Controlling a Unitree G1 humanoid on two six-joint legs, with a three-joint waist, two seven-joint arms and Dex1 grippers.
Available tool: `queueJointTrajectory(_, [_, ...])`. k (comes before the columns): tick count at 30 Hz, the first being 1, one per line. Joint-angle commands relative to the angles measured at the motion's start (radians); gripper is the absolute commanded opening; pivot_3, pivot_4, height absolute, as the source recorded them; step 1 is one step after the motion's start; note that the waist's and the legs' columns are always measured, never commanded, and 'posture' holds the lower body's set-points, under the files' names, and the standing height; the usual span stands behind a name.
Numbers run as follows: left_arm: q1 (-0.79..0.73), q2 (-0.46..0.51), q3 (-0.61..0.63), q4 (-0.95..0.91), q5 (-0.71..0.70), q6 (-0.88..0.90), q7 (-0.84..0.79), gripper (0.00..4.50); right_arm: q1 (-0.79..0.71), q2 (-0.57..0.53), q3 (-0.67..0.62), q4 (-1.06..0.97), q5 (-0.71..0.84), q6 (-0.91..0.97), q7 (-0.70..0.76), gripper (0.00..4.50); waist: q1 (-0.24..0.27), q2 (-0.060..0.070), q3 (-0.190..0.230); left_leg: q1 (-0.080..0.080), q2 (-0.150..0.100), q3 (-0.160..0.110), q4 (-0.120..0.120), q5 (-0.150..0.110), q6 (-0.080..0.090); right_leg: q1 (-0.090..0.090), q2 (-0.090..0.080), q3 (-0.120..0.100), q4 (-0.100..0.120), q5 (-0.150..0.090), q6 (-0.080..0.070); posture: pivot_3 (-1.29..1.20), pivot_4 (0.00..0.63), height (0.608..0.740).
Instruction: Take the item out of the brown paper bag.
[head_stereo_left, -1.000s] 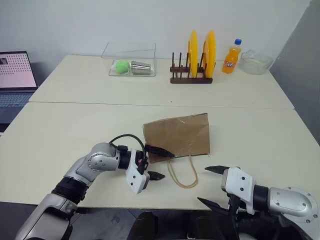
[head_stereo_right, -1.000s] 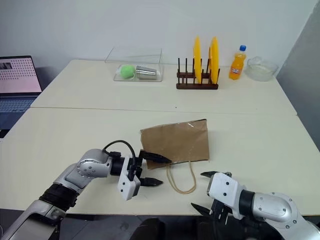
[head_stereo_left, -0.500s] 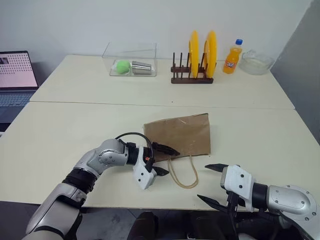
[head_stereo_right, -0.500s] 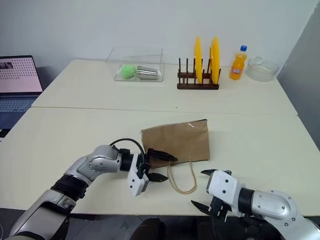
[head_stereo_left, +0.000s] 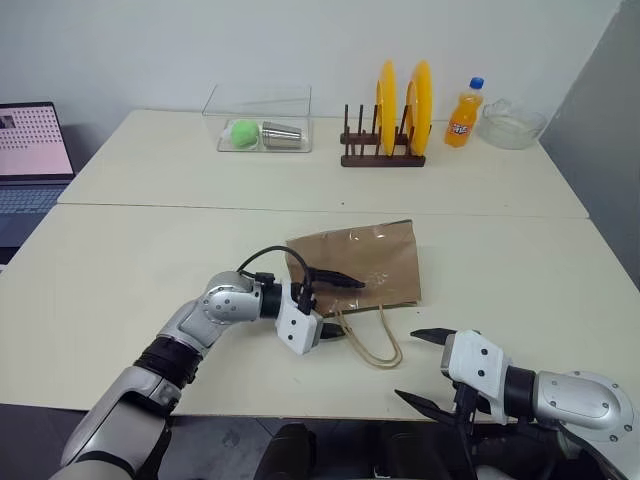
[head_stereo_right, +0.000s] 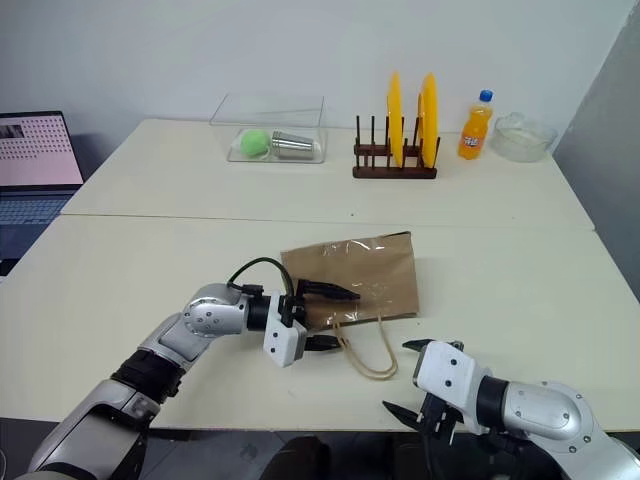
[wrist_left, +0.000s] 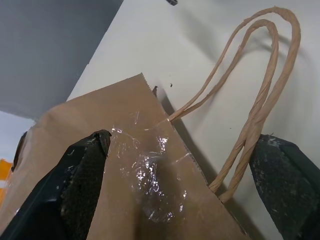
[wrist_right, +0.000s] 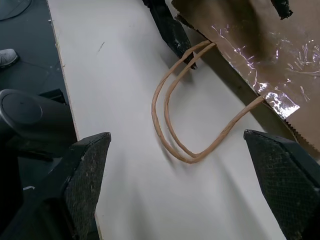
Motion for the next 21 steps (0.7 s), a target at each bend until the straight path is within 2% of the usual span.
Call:
queueJointTrajectory(1, [0.037, 0.025, 0.001, -0.132, -0.18, 0.15, -0.115, 4.45, 0.008, 0.001, -0.019, -0.051, 0.022, -0.005, 0.002, 4.5, -0.001, 0.0, 0.0, 0.0, 0.0, 0.0, 0.0, 0.0, 0.0, 0.0, 0.0, 0.0, 0.0, 0.0, 0.0, 0.0, 0.15, 0.74])
queueJointTrajectory(4, [0.076, 0.077, 0.001, -0.211, -0.276, 0.231, -0.237, 4.45, 0.024, -0.003, -0.028, -0.058, 0.029, -0.006, 0.009, 4.5, -0.008, 0.0, 0.0, 0.0, 0.0, 0.0, 0.0, 0.0, 0.0, 0.0, 0.0, 0.0, 0.0, 0.0, 0.0, 0.0, 0.15, 0.74])
queueJointTrajectory(7, [0.078, 0.091, 0.018, -0.198, -0.266, 0.214, -0.28, 4.45, 0.028, -0.006, -0.029, -0.057, 0.031, -0.009, 0.009, 4.5, -0.011, 0.0, 0.0, 0.0, 0.0, 0.0, 0.0, 0.0, 0.0, 0.0, 0.0, 0.0, 0.0, 0.0, 0.0, 0.0, 0.15, 0.74])
queueJointTrajectory(12, [0.058, 0.048, 0.028, -0.156, -0.219, 0.16, -0.272, 4.45, 0.018, -0.007, -0.02, -0.051, 0.032, -0.011, 0.007, 4.5, -0.011, 0.0, 0.0, 0.0, 0.0, 0.0, 0.0, 0.0, 0.0, 0.0, 0.0, 0.0, 0.0, 0.0, 0.0, 0.0, 0.15, 0.74])
queueJointTrajectory(16, [0.032, 0.055, 0.003, -0.071, -0.12, -0.067, -0.291, 4.45, 0.021, -0.012, -0.024, -0.051, 0.035, -0.01, 0.009, 4.5, -0.011, 0.0, 0.0, 0.0, 0.0, 0.0, 0.0, 0.0, 0.0, 0.0, 0.0, 0.0, 0.0, 0.0, 0.0, 0.0, 0.15, 0.74])
queueJointTrajectory(21, [-0.028, 0.047, -0.006, 0.055, -0.06, -0.196, -0.272, 4.45, 0.021, -0.016, -0.025, -0.051, 0.04, -0.008, 0.006, 4.5, -0.011, 0.0, 0.0, 0.0, 0.0, 0.0, 0.0, 0.0, 0.0, 0.0, 0.0, 0.0, -0.001, 0.0, 0.0, 0.0, 0.15, 0.74])
